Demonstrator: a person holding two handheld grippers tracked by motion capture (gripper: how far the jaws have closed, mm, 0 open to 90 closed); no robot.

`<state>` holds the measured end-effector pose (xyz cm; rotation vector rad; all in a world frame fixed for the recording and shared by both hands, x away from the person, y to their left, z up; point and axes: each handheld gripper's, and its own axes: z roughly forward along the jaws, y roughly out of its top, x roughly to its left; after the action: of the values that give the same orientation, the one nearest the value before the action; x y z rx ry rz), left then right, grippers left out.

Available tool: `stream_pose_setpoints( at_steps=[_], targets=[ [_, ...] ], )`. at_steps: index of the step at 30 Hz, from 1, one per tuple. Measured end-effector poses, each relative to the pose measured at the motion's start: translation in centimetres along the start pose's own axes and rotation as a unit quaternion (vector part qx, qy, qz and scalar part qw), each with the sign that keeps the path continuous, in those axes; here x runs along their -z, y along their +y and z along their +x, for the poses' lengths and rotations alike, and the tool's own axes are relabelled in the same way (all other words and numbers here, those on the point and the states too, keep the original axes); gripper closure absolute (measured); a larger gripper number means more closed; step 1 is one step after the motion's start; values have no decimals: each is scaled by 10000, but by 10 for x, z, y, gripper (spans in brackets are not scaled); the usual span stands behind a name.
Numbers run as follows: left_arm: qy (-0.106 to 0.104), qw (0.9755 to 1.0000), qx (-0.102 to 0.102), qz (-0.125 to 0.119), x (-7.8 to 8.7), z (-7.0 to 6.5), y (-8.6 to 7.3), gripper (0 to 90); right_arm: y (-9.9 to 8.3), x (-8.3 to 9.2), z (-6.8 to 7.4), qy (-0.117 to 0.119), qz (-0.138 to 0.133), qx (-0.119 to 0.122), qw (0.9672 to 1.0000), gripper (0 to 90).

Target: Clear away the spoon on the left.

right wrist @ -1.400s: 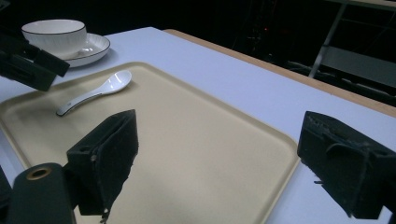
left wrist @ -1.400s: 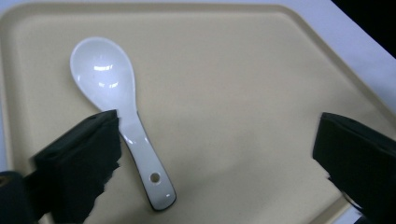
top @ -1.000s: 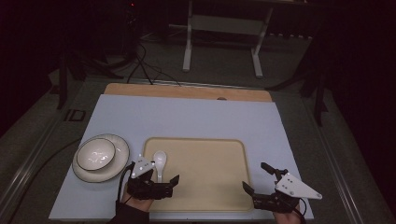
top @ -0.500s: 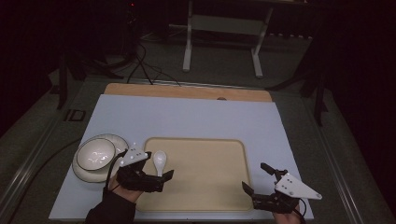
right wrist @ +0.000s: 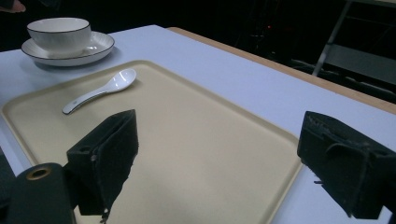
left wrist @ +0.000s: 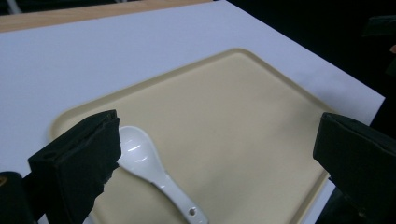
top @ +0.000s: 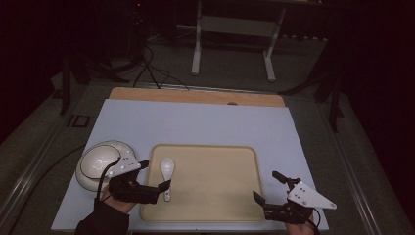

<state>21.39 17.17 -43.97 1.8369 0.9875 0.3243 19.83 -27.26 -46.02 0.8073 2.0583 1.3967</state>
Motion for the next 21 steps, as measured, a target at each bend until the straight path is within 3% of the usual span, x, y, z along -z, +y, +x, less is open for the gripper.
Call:
stream_pose_setpoints(
  at_steps=[9,21],
  targets=[
    [80,9999,122,20,9,15,-18,14,0,-2,0,32,32,-16,10000,125],
    [73,9999,128,-66,6,25,-39,14,0,-2,1,68,47,13,10000,126]
  ],
)
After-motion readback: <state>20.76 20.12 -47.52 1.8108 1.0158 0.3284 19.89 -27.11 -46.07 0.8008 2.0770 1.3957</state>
